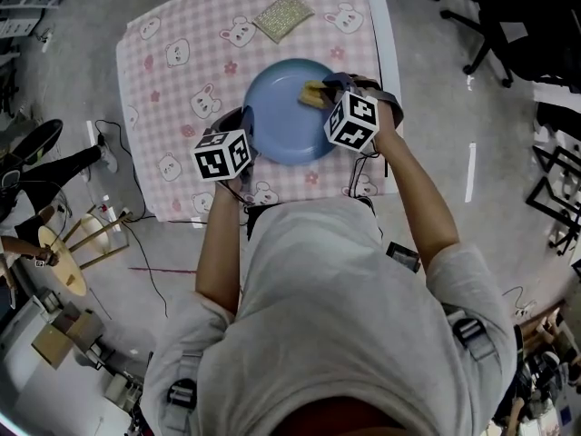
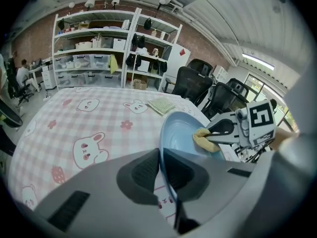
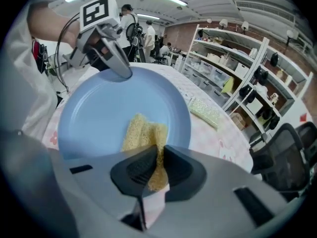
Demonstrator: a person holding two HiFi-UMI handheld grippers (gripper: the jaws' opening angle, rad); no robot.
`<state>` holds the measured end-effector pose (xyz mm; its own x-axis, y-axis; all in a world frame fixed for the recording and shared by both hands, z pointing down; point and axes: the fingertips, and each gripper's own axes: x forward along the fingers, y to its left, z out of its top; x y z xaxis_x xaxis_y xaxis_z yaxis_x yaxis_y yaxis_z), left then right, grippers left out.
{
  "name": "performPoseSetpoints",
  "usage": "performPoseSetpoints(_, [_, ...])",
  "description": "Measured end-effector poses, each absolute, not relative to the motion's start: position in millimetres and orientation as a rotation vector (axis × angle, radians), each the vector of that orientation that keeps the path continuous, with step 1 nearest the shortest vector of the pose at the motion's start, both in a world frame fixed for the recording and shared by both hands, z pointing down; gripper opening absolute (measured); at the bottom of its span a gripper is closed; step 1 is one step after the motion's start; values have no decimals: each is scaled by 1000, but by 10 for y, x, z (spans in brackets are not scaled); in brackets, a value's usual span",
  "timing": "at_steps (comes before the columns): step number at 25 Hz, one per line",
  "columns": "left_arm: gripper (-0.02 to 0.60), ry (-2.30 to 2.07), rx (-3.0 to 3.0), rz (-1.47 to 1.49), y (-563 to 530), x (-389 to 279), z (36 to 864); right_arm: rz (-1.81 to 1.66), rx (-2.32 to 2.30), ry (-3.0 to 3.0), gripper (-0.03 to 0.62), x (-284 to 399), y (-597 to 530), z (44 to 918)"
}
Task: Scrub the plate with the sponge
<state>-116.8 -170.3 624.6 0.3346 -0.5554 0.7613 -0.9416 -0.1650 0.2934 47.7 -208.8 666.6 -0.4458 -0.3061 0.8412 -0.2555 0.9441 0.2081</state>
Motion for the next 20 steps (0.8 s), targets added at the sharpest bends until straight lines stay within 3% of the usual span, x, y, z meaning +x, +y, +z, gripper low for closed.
performPoseSetpoints(20, [31,-1324,1827,645,-1750,-1097,6182,-305,358,-2149,46,-443,-2178,6333])
